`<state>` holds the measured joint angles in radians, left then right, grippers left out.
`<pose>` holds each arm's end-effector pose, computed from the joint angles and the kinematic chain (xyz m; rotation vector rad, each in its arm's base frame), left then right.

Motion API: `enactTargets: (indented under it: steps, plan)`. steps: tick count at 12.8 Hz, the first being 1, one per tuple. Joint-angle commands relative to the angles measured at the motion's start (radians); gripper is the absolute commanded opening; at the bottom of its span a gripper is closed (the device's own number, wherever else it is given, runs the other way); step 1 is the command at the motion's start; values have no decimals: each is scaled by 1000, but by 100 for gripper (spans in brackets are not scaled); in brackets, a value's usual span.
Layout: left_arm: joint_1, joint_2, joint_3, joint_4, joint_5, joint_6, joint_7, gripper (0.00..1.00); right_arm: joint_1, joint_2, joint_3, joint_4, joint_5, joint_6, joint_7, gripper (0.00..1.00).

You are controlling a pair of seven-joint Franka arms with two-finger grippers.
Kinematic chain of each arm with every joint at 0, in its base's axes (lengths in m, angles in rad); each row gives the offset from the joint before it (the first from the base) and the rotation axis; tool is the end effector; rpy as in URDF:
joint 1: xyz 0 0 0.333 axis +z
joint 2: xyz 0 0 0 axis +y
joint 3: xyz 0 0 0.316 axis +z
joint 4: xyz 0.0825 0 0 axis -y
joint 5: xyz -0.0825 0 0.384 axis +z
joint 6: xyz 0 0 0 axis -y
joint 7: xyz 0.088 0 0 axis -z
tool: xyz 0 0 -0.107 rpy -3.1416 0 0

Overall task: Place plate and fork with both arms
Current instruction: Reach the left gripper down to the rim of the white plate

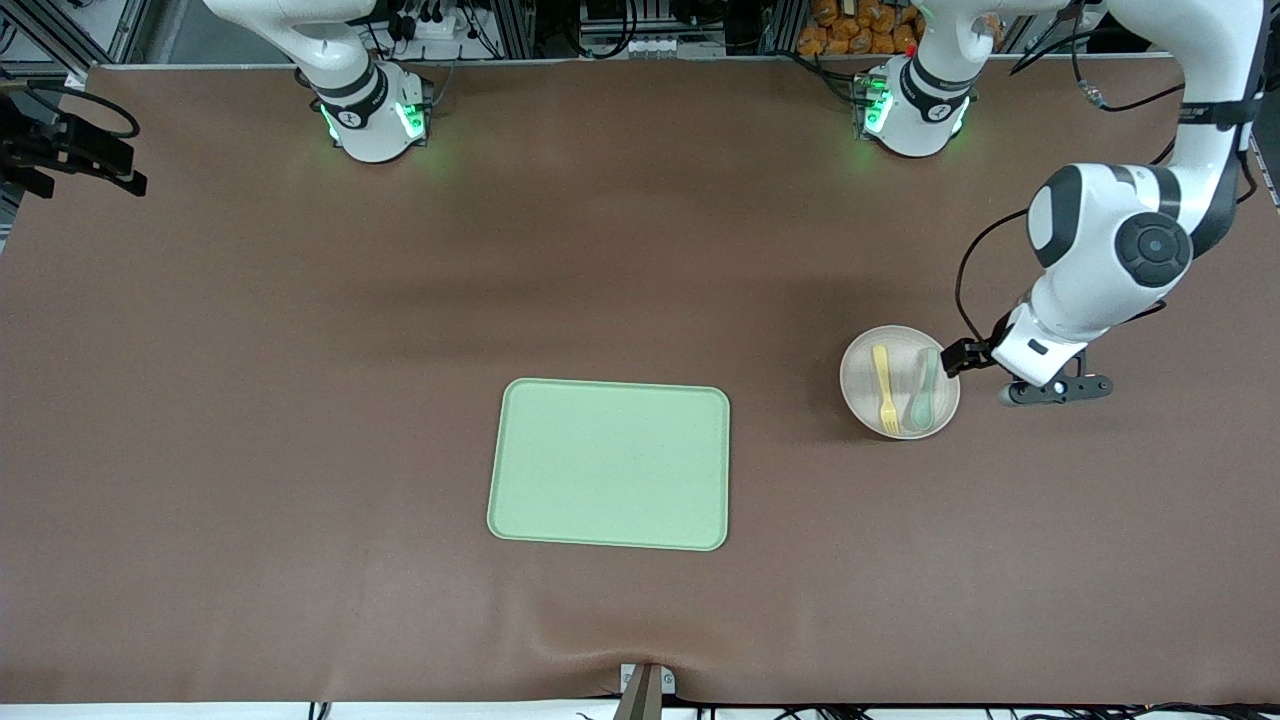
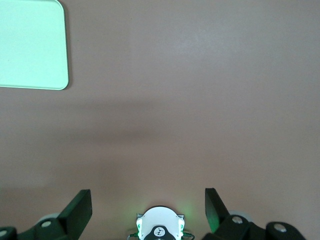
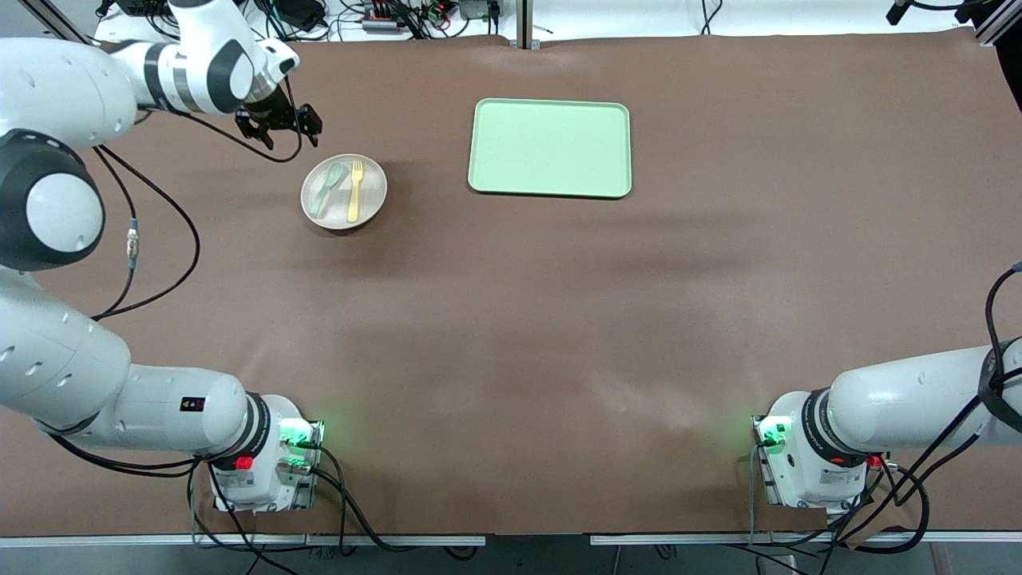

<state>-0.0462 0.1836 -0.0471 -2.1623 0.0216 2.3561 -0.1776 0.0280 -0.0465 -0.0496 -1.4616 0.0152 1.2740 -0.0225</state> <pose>0.5576 -0.0516 0.3129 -3.1343 -0.1097 -0.0177 0.5063 -0.0098 0.6752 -3.1137 -0.0071 0.2195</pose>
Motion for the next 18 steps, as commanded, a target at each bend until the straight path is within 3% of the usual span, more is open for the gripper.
enactTargets:
  steps: [1,3,6,14,15,16,17,18]
  plan:
    - [8,49,-2,-20,-9,84,-10,100,-11,7,11,-5,-11,2,15,100]
    - [29,98,-2,-22,-6,135,3,100,-2,8,13,1,-11,11,16,100]
    - [61,141,-2,-33,-5,181,13,92,6,8,14,1,-11,11,16,100]
    - [66,246,-4,-48,-6,290,9,61,15,28,14,-2,-9,11,10,100]
    - [65,252,-4,-47,-6,293,9,52,15,31,14,-2,-9,11,10,100]
    - [65,252,-5,-47,-6,293,7,31,13,31,14,-2,-9,11,10,100]
    - [65,246,-5,-47,-6,292,0,1,15,31,14,-2,-9,11,9,100]
    - [63,243,-7,-45,-8,292,-5,0,15,31,14,-3,-9,11,9,100]
